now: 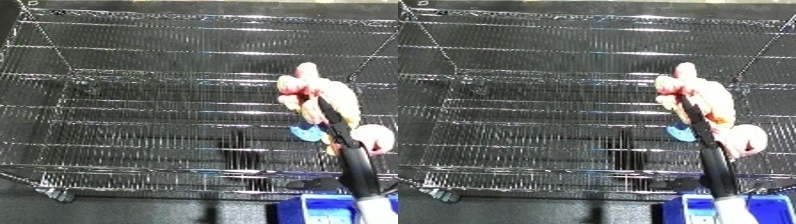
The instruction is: Pick up the object and place it into the box
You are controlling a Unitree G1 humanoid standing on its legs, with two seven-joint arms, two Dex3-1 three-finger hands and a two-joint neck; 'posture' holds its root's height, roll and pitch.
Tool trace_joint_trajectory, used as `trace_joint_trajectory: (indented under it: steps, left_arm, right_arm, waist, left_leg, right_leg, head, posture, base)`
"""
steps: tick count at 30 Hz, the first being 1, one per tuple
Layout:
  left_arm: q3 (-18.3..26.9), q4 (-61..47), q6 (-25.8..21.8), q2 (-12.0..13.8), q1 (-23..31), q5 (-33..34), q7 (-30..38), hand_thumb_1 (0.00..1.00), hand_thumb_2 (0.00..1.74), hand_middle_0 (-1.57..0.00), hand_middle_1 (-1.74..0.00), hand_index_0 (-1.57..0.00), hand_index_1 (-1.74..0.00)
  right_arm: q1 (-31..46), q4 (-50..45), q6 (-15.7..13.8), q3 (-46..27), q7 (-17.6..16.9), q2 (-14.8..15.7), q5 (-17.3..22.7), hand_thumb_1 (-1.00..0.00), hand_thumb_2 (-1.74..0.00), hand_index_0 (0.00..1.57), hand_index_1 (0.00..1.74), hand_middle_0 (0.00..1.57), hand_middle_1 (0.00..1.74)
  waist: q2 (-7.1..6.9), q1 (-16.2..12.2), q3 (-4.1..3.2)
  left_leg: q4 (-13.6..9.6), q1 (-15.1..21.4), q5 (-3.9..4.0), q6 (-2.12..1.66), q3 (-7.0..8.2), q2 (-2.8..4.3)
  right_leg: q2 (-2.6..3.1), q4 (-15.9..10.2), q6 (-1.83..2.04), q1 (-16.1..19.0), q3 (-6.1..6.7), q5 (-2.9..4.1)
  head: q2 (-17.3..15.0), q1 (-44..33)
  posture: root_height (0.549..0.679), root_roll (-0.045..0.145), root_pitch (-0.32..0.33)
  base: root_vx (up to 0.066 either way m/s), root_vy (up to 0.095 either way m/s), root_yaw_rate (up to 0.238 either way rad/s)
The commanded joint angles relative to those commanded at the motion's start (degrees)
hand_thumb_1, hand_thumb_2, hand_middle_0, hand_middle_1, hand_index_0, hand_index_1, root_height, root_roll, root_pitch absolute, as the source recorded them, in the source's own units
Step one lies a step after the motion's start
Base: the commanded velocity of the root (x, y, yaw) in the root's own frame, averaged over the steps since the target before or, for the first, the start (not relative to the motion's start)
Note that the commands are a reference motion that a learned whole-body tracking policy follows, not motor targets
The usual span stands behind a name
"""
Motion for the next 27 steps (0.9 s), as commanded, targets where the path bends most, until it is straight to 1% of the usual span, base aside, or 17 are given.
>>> trace_joint_trajectory:
  steps: [4,8,11,14,17,18,20,23,27]
  left_arm:
    - [-0.5,-0.5,-0.2,0.7,0.5,-1.3,0.1,1.00,1.74,-1.57,-1.74,-1.57,-1.74]
    - [-1.6,-0.9,-0.5,1.4,0.8,-2.4,0.0,1.00,1.74,-1.57,-1.74,-1.57,-1.74]
    - [-2.6,-1.2,-0.6,1.9,0.7,-3.1,-0.1,1.00,1.74,-1.57,-1.74,-1.57,-1.74]
    - [-3.8,-1.2,-0.8,2.3,0.6,-3.3,-0.3,1.00,1.74,-1.57,-1.74,-1.57,-1.74]
    - [-5.0,-1.0,-1.1,2.8,0.2,-3.4,-0.5,1.00,1.74,-1.57,-1.74,-1.57,-1.74]
    - [-5.4,-1.0,-1.2,3.0,0.0,-3.5,-0.5,1.00,1.74,-1.57,-1.74,-1.57,-1.74]
    - [-6.1,-1.2,-1.5,3.4,-0.2,-3.8,-0.6,1.00,1.74,-1.57,-1.74,-1.57,-1.74]
    - [-7.0,-1.6,-1.9,3.9,-0.3,-4.5,-0.8,1.00,1.74,-1.57,-1.74,-1.57,-1.74]
    - [-8.5,-1.9,-2.3,4.5,0.1,-5.4,-1.1,1.00,1.74,-1.57,-1.74,-1.57,-1.74]
  right_arm:
    - [-3.6,4.1,0.7,-0.9,-1.4,-5.0,0.6,0.00,0.00,0.00,0.00,0.00,0.00]
    - [-7.2,9.2,2.0,-0.9,-2.7,-9.2,2.1,0.00,0.00,0.00,0.00,0.00,0.00]
    - [-9.3,12.4,3.2,-0.2,-3.2,-11.4,2.9,0.00,0.00,0.00,0.00,0.00,0.00]
    - [-11.4,15.7,3.8,0.8,-3.4,-13.0,3.4,0.00,0.00,0.00,0.00,0.00,0.00]
    - [-13.9,19.1,4.7,2.3,-3.5,-14.6,3.7,0.00,0.00,0.00,0.00,0.00,0.00]
    - [-15.0,20.4,5.0,2.9,-3.6,-15.3,3.8,0.00,0.00,0.00,0.00,0.00,0.00]
    - [-17.6,23.5,5.6,4.2,-3.7,-16.8,3.9,0.00,0.00,0.00,0.00,0.00,0.00]
    - [-22.8,29.3,6.1,6.6,-3.6,-19.3,4.1,0.00,0.00,0.00,0.00,0.00,0.00]
    - [-31.5,38.6,6.2,11.3,-3.0,-22.0,4.2,0.00,0.00,0.00,0.00,0.00,0.00]
  waist:
    - [0.16,0.2,0.19]
    - [0.75,0.5,0.53]
    - [1.35,0.7,0.62]
    - [2.08,0.8,0.63]
    - [2.81,0.9,0.64]
    - [3.07,1.0,0.68]
    - [3.80,1.1,0.81]
    - [5.18,1.1,1.04]
    - [6.82,1.4,1.46]
  left_leg:
    - [0.2,-0.4,0.20,-0.11,-0.11,0.04]
    - [0.4,-0.9,0.37,-0.23,-0.27,-0.06]
    - [0.4,-1.0,0.41,-0.27,-0.30,-0.16]
    - [0.1,-1.0,0.52,-0.28,-0.36,-0.28]
    - [-0.2,-1.3,0.74,-0.33,-0.38,-0.42]
    - [-0.3,-1.4,0.82,-0.36,-0.37,-0.49]
    - [-0.5,-1.7,1.00,-0.41,-0.29,-0.67]
    - [-0.6,-2.5,1.19,-0.48,-0.09,-1.00]
    - [0.0,-3.8,1.27,-0.57,0.01,-1.43]
  right_leg:
    - [-0.01,0.4,-0.03,-0.7,0.18,0.22]
    - [-0.09,1.1,0.00,-1.5,0.28,0.24]
    - [-0.22,1.4,0.06,-1.9,0.31,0.13]
    - [-0.38,1.6,0.14,-2.3,0.33,-0.01]
    - [-0.57,1.7,0.26,-2.9,0.38,0.01]
    - [-0.63,1.8,0.30,-3.2,0.41,0.04]
    - [-0.78,2.0,0.38,-3.9,0.55,0.10]
    - [-1.10,2.4,0.44,-5.4,0.94,0.23]
    - [-1.45,3.0,0.26,-7.2,1.39,0.39]
  head:
    - [-0.3,5.7]
    - [-0.3,10.7]
    - [-0.4,12.9]
    - [-0.7,14.5]
    - [-0.5,16.2]
    - [1.6,17.7]
    - [4.5,19.8]
    - [6.4,23.1]
    - [8.2,26.9]
  posture:
    - [0.625,0.052,-0.197]
    - [0.624,0.054,-0.194]
    - [0.623,0.055,-0.190]
    - [0.623,0.057,-0.186]
    - [0.622,0.058,-0.181]
    - [0.622,0.059,-0.179]
    - [0.621,0.061,-0.173]
    - [0.620,0.068,-0.161]
    - [0.617,0.076,-0.151]
  base:
    - [0.010,-0.035,0.000]
    - [0.006,-0.030,0.015]
    - [0.022,-0.023,0.003]
    - [0.029,-0.019,0.005]
    - [0.023,-0.018,0.014]
    - [0.019,-0.024,0.006]
    - [0.010,-0.014,-0.017]
    - [-0.004,0.007,-0.032]
    - [-0.010,0.015,-0.018]
